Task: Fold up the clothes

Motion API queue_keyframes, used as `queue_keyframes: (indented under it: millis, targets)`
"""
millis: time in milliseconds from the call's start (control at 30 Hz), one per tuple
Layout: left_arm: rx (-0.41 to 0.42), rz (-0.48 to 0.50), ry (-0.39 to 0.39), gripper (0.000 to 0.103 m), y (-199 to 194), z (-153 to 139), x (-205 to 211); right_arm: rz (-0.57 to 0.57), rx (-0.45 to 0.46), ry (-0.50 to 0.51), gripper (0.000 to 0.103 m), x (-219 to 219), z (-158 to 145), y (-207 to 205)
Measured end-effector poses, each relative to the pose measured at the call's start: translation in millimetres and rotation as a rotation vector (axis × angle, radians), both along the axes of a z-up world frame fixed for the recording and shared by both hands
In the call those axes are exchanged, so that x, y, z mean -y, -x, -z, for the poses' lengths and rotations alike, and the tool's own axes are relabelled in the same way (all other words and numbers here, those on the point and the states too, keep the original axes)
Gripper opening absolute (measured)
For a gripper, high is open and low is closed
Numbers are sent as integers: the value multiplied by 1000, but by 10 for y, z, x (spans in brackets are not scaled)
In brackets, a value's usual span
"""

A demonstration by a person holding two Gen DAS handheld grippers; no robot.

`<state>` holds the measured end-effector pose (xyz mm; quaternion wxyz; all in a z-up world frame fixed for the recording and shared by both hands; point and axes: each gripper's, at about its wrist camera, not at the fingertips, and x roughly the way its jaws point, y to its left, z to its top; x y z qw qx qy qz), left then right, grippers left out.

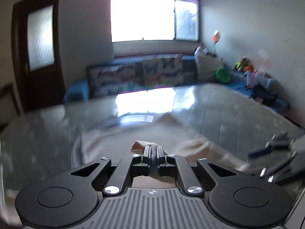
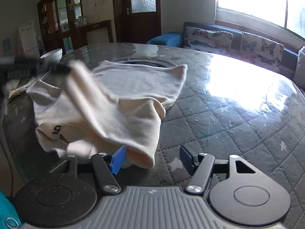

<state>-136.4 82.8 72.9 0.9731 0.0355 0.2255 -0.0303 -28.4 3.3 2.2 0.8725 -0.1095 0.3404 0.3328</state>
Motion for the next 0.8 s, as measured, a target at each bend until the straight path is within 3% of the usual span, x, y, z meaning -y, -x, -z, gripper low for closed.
queue_keyframes:
  millis: [267,467,667,800]
  targets:
    - [113,118,-25,6,-249,-527,323,-15,65,8,74,-176,21,53]
    - [144,143,-31,6,-317,-721,405,23,131,50,74,-246,58,76]
    - [134,100,-5,6,-250,-677,217,81,157,113,76,-128,83,44]
    - [64,45,10,6,-168,-430,4,102,159,144,78,-56,113,36]
